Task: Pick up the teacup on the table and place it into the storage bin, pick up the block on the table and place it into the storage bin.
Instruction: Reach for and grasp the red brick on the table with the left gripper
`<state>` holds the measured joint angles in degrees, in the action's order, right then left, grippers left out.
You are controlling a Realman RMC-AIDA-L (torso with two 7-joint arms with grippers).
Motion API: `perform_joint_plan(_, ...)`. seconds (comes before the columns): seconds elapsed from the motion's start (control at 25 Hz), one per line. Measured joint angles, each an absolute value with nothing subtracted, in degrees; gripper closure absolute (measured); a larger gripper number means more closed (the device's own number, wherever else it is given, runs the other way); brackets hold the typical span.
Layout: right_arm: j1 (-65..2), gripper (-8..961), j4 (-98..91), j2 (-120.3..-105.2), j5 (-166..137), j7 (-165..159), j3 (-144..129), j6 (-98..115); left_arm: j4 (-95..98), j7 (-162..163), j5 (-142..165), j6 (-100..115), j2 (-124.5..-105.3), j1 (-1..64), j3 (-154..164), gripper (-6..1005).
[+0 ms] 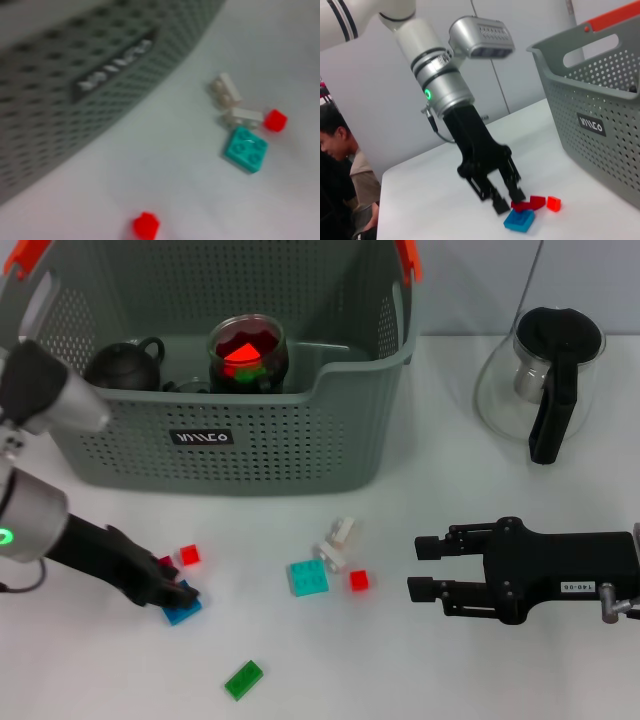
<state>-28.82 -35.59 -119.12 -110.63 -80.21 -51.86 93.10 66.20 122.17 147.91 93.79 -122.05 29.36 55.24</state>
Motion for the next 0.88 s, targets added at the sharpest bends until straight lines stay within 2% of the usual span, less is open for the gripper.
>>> perform_joint_plan(0.12,-28.7,375,-35.6,-119.05,-110.5,-80.2,-51.9,93.3,69.3,122.4,147.9,95.4,-121.28,28.3,54.5,572)
perform_joint_plan(0.28,-28.7,375,-35.6,-119.06,-110.5,-80.2,-51.9,93.3,72.3,121.0,147.6,97.1,-121.21,27.2,54.0,572)
perform_joint_plan(0.88,-28.8,376,-35.6,-119.1,-110.6,-80.2,-51.9,93.3,71.2,117.9,151.3,91.4,-123.69,26.1,54.9,573)
